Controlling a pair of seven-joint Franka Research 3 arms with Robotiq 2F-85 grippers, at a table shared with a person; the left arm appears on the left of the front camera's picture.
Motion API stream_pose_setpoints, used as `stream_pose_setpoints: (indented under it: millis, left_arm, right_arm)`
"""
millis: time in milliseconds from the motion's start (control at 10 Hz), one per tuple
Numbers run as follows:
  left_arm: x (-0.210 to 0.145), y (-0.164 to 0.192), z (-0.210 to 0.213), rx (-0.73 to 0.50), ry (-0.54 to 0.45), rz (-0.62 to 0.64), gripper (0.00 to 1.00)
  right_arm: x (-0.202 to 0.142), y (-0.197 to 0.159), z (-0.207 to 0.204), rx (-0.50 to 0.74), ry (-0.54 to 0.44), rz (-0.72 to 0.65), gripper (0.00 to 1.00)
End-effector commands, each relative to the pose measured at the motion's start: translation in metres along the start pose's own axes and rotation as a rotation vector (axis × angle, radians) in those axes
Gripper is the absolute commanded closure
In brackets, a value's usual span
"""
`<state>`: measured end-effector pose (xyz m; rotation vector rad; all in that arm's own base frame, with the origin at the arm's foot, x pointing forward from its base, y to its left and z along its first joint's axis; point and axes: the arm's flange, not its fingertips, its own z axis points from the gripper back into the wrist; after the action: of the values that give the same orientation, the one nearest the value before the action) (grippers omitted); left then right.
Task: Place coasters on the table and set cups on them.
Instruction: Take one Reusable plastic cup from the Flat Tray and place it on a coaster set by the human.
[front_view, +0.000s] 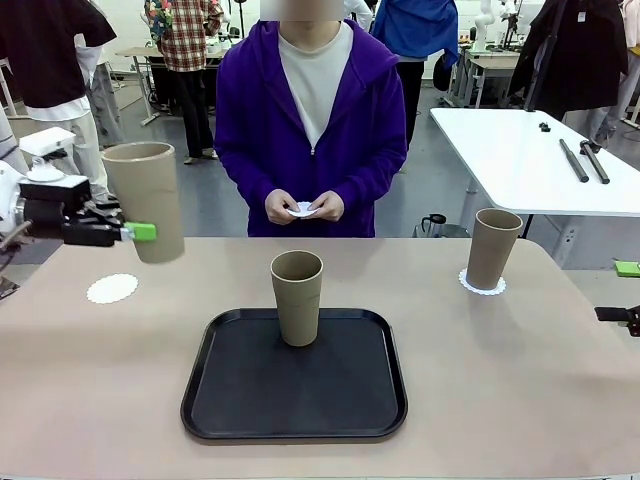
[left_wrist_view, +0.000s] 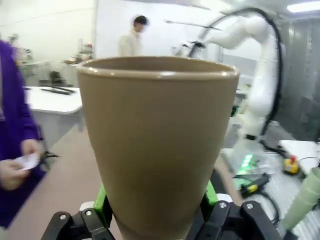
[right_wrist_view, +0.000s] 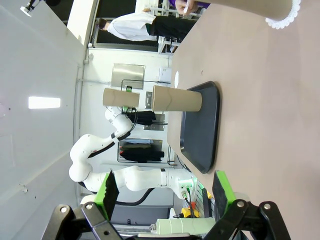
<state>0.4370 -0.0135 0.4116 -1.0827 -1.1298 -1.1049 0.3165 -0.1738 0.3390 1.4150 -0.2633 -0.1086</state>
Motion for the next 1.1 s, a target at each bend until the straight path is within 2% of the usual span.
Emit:
stream_pose_setpoints:
  millis: [0, 200, 400, 700, 1000]
  left_arm:
    - [-0.004, 0.051, 0.041, 0.152, -0.029, -0.058, 0.17]
    - [-0.010, 0.080, 0.081, 0.257, -0.007, -0.049, 0.17]
    - [-0.022, 0.100, 0.111, 0.306, -0.020, -0.038, 0.17]
    - [-0.033, 0.118, 0.135, 0.327, 0.001, -0.030, 0.17]
    - [-0.040, 0.118, 0.139, 0.333, 0.034, -0.038, 0.17]
  right_arm:
    - [0.000, 0.001, -0.001, 0.009, -0.001, 0.007, 0.00]
    - [0.000, 0.001, -0.001, 0.009, -0.001, 0.007, 0.00]
    - [0.000, 0.001, -0.001, 0.009, -0.001, 0.007, 0.00]
    - [0.000, 0.001, -0.001, 0.009, -0.001, 0.007, 0.00]
    - [0.000, 0.001, -0.001, 0.009, -0.001, 0.007, 0.00]
